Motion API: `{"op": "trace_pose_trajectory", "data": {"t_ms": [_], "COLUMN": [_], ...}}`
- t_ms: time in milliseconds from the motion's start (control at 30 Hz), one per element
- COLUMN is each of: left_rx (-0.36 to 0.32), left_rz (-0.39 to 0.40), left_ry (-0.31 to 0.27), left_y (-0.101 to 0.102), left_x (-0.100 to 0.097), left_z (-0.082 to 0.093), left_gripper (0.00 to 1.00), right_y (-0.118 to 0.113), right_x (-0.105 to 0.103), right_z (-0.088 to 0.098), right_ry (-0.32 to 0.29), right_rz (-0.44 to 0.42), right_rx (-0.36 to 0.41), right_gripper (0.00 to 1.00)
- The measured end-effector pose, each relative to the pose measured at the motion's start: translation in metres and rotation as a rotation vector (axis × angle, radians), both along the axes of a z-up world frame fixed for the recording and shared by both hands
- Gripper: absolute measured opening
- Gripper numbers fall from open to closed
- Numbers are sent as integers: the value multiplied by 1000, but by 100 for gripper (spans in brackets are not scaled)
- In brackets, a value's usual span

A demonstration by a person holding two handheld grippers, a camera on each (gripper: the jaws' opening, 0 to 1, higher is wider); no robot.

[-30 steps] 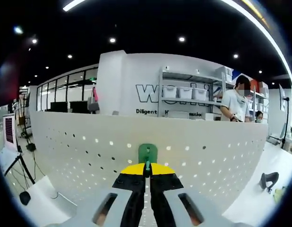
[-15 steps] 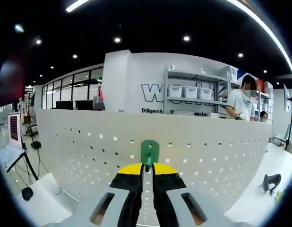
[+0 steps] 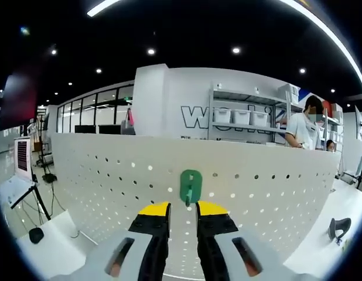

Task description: Insert the hook assembly into the mounting plate slot until the hook locks in place.

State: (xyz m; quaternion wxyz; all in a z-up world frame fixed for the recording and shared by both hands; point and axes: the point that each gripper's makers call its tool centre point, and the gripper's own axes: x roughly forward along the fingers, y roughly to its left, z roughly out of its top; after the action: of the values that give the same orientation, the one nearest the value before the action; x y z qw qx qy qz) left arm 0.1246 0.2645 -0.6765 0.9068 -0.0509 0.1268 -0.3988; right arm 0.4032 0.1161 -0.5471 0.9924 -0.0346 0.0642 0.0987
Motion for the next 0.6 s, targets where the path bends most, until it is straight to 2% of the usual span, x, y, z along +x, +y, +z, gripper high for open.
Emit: {"op": "trace_pose_trajectory", "data": {"t_ms": [267,600], "left_rx": [16,41], "left_rz": [-1,-15], "left_ry": [2,2], "left_y": [0,3], "left_x": [-3,-5], "left_z": [0,1], "left_gripper": [68,68], "right_y": [1,5], "right_x": [-10,-34], "right_z": [-9,-21], "right_ry": [13,22], "right_rz": [27,50], "right_rx": [4,19], "right_gripper": [22,25]}}
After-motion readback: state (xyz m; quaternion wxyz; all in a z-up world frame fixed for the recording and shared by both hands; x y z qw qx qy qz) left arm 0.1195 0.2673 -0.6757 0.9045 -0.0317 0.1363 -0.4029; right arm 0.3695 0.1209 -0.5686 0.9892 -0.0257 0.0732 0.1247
